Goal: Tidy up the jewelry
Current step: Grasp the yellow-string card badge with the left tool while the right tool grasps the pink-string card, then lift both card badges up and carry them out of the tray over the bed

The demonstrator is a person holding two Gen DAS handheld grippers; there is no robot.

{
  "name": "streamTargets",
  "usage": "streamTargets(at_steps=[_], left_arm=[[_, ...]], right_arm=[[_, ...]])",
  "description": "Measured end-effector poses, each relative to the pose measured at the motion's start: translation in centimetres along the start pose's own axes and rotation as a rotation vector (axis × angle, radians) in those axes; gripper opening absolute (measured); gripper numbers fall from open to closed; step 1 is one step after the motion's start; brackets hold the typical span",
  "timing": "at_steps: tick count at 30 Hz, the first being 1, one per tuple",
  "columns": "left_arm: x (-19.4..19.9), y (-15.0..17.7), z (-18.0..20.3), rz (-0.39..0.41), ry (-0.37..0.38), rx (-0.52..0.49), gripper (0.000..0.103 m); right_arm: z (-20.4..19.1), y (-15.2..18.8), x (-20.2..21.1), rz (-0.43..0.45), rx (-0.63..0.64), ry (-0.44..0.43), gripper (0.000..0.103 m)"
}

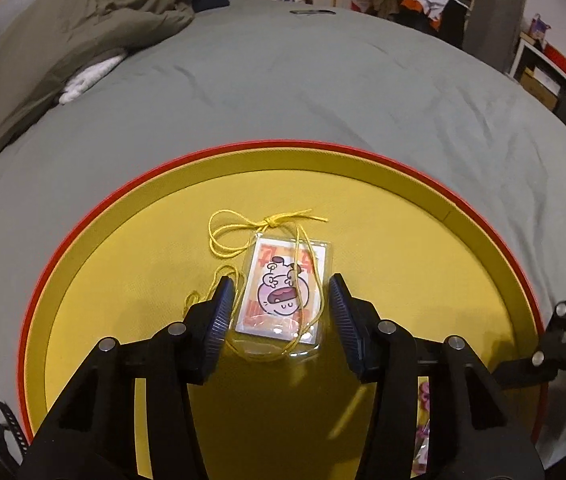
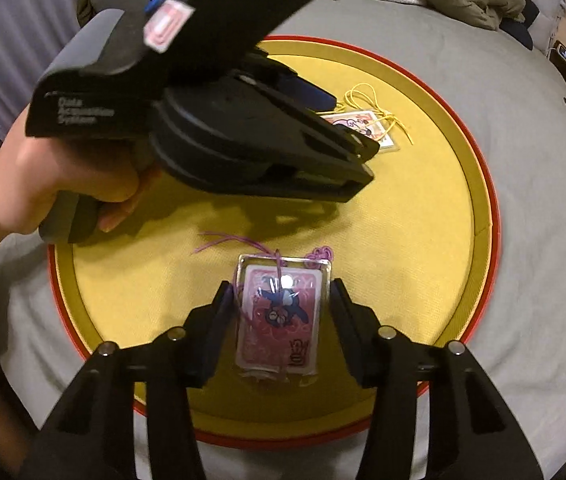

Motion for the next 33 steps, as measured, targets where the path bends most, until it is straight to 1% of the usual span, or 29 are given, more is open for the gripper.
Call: streamTargets(at_steps=[2,3,7,11,14,17,24,26,29,30,33], left_arm=[[0.2,0.2,0.0,0.001,0.007,0.003,0.047],[0.2,0.1,-0.2,0.002,0.007,0.005,0.047],[0.4,0.2,-0.3,-0.005,0.003,0.008,0.047],[1.3,-0.2,-0.5,0.006,0.001,0.018,0.046],[2.8,-0.8,-1.0,0.026,0.003,0.034,0.046],[5.1,-1.6,-1.8,0.059,0.004,0.057,0.046],[10.4,-3.2,-5.1,0.134,-0.014,0.122,0.046],[12.1,-3.7,-6.2,0.159,-0.021,0.141,0.046],[14.0,-4.4,-7.8,0.186,-0.031,0.164,0.046],[14.9,-4.6,-8.7,0.196,-0.039,0.169,0.046],[16.6,-4.6,-10.4,0.212,-0.051,0.183,0.046]], right_arm=[[-0.2,0.0,0.0,0.006,-0.010,-0.005,0.046],[0.5,0.8,0.4,0.009,-0.011,-0.008,0.046],[0.3,0.7,0.5,0.020,-0.003,-0.010,0.046],[1.0,0.9,1.6,0.044,-0.012,-0.004,0.046],[1.7,0.4,2.2,0.066,-0.027,-0.004,0.046],[2.5,0.4,3.6,0.097,-0.035,0.001,0.046],[3.3,-1.2,6.2,0.166,-0.036,0.019,0.045],[2.4,-1.7,7.4,0.182,-0.029,0.027,0.045],[1.9,-4.2,9.4,0.208,-0.022,0.035,0.045],[2.1,-5.6,9.8,0.216,-0.019,0.038,0.045],[1.6,-7.3,10.7,0.241,-0.013,0.045,0.045]])
Point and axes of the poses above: each gripper's, at about its wrist camera, not at the fingertips, and x roughly against the way its jaws point, z to its right, y to its underside, the point moved 9 cm from there along -x, roughly the way its jaws point, and after that the axes turned 15 degrees about x, right-handed, at the moved point
